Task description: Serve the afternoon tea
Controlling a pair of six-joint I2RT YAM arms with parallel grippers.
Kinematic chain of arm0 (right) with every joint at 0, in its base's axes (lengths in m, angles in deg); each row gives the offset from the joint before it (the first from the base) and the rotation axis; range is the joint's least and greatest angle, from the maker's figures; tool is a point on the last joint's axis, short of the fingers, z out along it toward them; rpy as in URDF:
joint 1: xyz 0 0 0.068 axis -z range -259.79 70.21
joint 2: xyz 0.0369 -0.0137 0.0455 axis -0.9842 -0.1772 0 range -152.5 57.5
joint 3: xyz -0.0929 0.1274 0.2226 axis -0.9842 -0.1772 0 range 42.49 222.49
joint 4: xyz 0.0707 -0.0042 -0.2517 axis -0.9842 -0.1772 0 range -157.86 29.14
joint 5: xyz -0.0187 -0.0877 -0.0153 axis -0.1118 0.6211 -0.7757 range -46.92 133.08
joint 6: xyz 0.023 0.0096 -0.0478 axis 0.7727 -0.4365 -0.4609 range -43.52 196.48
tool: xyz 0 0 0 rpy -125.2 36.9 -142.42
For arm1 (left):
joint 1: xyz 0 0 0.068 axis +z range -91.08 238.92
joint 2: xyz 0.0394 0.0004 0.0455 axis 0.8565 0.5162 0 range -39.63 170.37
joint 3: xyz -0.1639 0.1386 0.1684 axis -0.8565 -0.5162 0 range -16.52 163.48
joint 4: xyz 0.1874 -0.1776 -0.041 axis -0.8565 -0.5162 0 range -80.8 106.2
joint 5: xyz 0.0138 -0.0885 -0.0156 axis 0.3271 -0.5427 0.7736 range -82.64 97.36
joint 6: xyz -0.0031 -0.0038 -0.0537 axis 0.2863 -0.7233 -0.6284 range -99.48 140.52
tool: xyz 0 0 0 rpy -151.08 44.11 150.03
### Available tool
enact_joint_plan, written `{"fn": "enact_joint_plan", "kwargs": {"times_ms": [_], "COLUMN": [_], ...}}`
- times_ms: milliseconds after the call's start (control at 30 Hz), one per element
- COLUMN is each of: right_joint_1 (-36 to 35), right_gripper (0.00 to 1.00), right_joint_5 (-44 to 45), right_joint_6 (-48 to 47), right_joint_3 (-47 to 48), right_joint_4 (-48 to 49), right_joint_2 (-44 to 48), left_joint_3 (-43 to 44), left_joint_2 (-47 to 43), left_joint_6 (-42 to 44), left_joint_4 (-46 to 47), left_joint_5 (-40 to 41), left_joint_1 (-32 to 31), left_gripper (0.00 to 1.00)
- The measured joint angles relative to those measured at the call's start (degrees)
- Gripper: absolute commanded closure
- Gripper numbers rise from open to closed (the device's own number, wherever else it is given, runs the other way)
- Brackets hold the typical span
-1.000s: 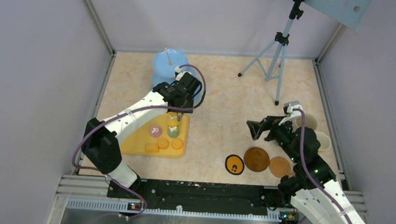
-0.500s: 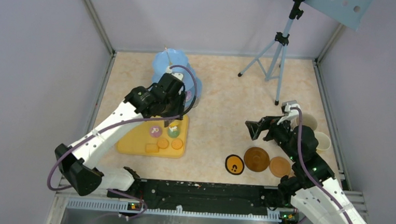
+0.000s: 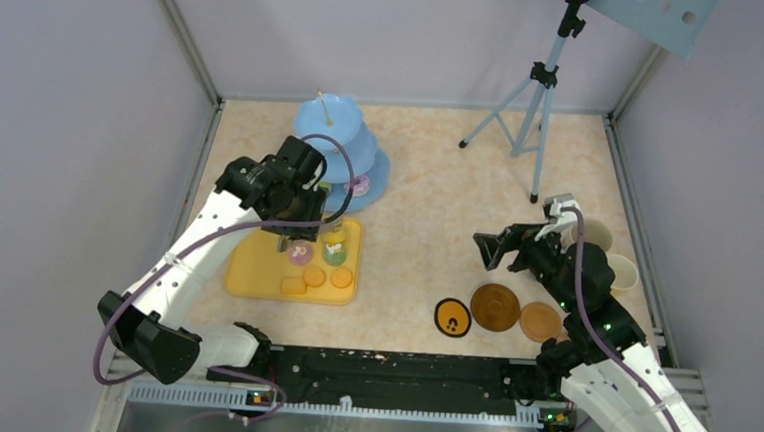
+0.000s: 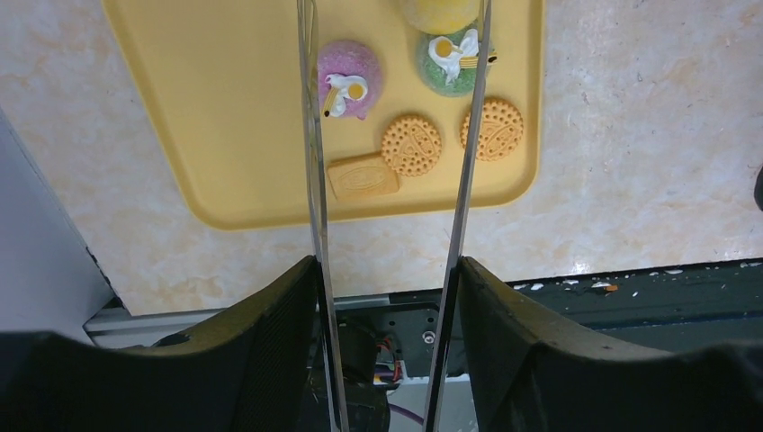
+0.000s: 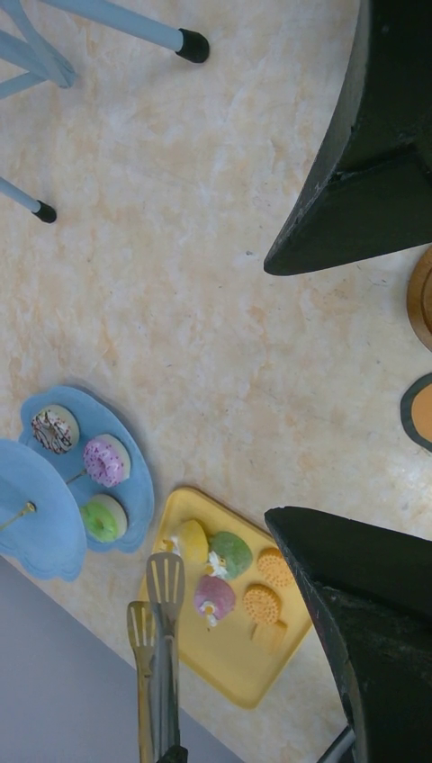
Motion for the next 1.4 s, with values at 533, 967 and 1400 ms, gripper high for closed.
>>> {"fn": "enact_joint_plan", "kwargs": {"times_ms": [533, 967, 1400], "right_joint_1": [0.0, 0.0, 0.0], "right_gripper": [0.03, 0.03, 0.03], "right_joint_5": [0.0, 0.0, 0.0], "right_joint_6": [0.0, 0.0, 0.0], "right_joint_3": [0.0, 0.0, 0.0], "right_joint_4": [-0.4, -0.4, -0.3], "right_joint_2": [2.6, 2.6, 2.4], "left_joint_3": [-3.8, -6.9, -0.3], "left_joint_2": [5.1, 5.4, 2.8], "left_joint_6": [2.9, 2.9, 1.5], "left_joint_4": [6.3, 8.3, 5.6], "left_joint_5": [-4.9, -5.9, -0.6], "left_joint_1": [4.2, 4.6, 4.6], "left_gripper": [0.41, 0.59, 0.62]}}
